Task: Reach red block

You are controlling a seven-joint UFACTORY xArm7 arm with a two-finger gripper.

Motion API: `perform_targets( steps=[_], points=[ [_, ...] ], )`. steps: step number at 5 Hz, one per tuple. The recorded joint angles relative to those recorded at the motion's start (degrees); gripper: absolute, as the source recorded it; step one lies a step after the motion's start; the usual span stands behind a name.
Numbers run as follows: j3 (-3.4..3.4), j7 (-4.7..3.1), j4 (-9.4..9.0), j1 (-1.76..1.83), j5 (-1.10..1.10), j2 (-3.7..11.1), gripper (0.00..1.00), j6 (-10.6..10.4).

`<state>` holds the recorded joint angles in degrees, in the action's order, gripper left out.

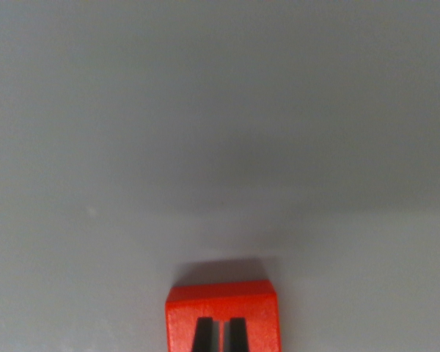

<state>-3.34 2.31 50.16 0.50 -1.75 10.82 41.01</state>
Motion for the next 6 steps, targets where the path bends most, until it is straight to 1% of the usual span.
perform_targets(
  steps=[1,2,3,4,5,6],
  points=[
    [0.00,0.00,0.00,0.00,0.00,0.00,0.00,0.00],
    [-0.03,0.02,-1.25,0.00,0.03,0.36,0.00,-1.38],
    [-0.03,0.02,-1.25,0.00,0.03,0.36,0.00,-1.38],
    [-0.05,0.04,-2.24,0.00,0.06,0.65,0.00,-2.48],
    [-0.05,0.04,-2.24,0.00,0.06,0.65,0.00,-2.48],
    [-0.07,0.06,-2.93,0.01,0.07,0.85,0.00,-3.24]
  ],
)
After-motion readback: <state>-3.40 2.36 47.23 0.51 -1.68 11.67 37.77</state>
